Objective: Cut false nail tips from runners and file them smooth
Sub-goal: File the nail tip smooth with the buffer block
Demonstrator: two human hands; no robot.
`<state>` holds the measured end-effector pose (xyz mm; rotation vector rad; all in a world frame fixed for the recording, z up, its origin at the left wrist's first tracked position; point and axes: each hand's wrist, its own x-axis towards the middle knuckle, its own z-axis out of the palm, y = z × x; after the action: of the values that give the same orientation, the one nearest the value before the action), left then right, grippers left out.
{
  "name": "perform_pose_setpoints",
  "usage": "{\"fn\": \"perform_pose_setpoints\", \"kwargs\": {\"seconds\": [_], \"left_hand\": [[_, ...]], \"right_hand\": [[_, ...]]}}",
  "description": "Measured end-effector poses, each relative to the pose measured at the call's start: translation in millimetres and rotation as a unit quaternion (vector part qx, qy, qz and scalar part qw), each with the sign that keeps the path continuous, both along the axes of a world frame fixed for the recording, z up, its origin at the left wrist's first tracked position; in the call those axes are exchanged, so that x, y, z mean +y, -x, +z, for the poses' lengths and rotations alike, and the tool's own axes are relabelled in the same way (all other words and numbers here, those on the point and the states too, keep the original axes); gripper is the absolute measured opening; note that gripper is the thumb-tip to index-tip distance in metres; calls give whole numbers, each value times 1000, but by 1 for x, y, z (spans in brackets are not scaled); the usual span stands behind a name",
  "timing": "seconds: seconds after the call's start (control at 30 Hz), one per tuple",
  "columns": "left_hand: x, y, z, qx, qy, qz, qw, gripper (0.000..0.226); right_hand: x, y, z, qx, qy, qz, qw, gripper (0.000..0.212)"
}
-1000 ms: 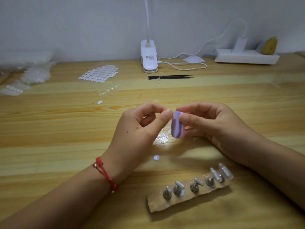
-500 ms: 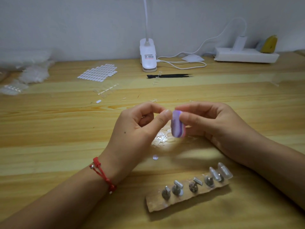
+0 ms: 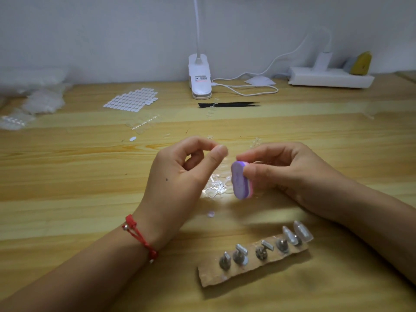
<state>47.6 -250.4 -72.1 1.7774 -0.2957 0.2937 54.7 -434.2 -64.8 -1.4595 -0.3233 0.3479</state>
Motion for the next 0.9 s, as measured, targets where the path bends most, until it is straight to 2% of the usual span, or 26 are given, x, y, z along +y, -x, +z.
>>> {"fn": "perform_pose_setpoints", "kwargs": {"seconds": [0.1, 0.17, 0.27, 0.4, 0.57, 0.77, 0.9], "left_hand": [[-1, 1, 4, 10, 25, -11, 1000, 10], [-1, 3, 5, 13, 26, -17, 999, 13], [0, 4, 8, 28, 47, -20, 998, 16], [-2, 5, 11, 58, 87, -70, 992, 11], [-4, 5, 11, 69, 61, -87, 992, 8], [-4, 7, 11, 43, 32, -67, 996, 15], [-4, 6, 12, 52, 34, -76, 995, 16]], "right_hand": [[1, -3, -1, 28, -80, -50, 995, 22], [2, -4, -2, 36, -98, -62, 993, 19], [2, -4, -2, 36, -93, -66, 993, 20], [2, -4, -2, 39, -94, -69, 992, 21], [2, -4, -4, 27, -97, -55, 993, 25], [1, -3, -3, 20, -38, -6, 999, 29], [2, -4, -5, 14, -68, -40, 997, 26]]}}
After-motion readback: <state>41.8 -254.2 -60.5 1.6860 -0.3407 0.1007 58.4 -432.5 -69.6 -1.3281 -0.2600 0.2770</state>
